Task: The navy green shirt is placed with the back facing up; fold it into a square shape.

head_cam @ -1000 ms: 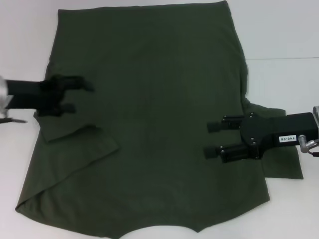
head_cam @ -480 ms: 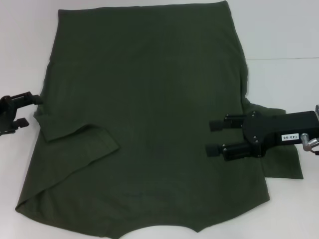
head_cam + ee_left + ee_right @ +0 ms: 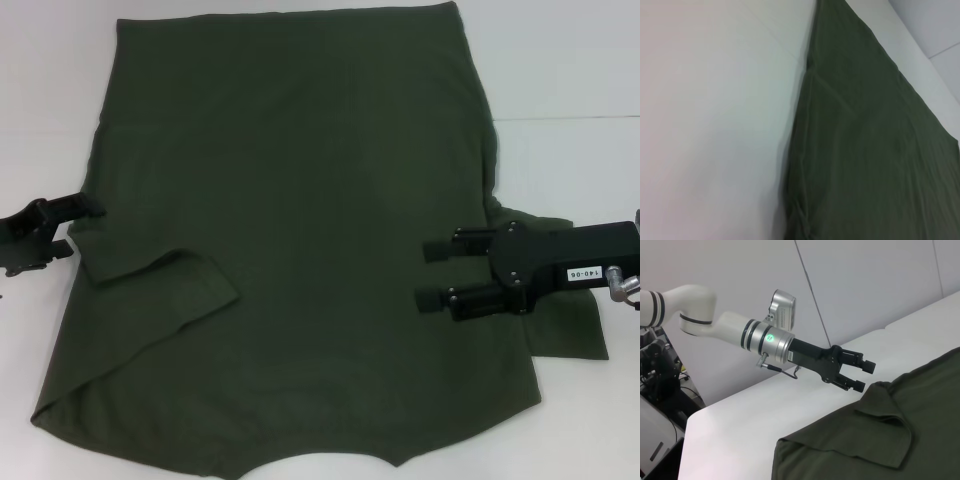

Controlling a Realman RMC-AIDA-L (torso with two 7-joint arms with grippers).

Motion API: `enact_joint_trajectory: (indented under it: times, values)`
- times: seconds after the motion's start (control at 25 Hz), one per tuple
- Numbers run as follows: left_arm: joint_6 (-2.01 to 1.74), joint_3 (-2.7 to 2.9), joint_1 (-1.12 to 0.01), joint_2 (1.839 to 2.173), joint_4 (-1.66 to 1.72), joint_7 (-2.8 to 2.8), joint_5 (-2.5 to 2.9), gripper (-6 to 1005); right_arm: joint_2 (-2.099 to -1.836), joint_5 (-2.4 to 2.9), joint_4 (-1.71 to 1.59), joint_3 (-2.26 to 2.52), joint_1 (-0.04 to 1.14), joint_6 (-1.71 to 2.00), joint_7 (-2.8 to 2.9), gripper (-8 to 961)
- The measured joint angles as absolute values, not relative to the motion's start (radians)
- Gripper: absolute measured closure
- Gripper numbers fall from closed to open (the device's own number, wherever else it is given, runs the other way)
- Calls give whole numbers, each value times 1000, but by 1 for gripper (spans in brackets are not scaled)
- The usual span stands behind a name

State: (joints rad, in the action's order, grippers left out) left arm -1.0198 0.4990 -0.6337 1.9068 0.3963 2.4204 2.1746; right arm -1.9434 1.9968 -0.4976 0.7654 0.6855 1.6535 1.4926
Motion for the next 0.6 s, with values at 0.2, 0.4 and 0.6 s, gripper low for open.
enact_joint_trajectory:
  times: [0.2,0.4,0.6]
  values:
    - [-1004,499,-634,1912,387,2417,2175,130,-1943,1996,-497,764,683,1654,1493,74]
    - [-993,500,-639,1926,380,2407,2175,130,-1942,1994,-498,763,682,1654,1493,74]
    - [-977,501,-653,1938,360,2394,2175,131,-1942,1994,-499,762,681,1654,1493,74]
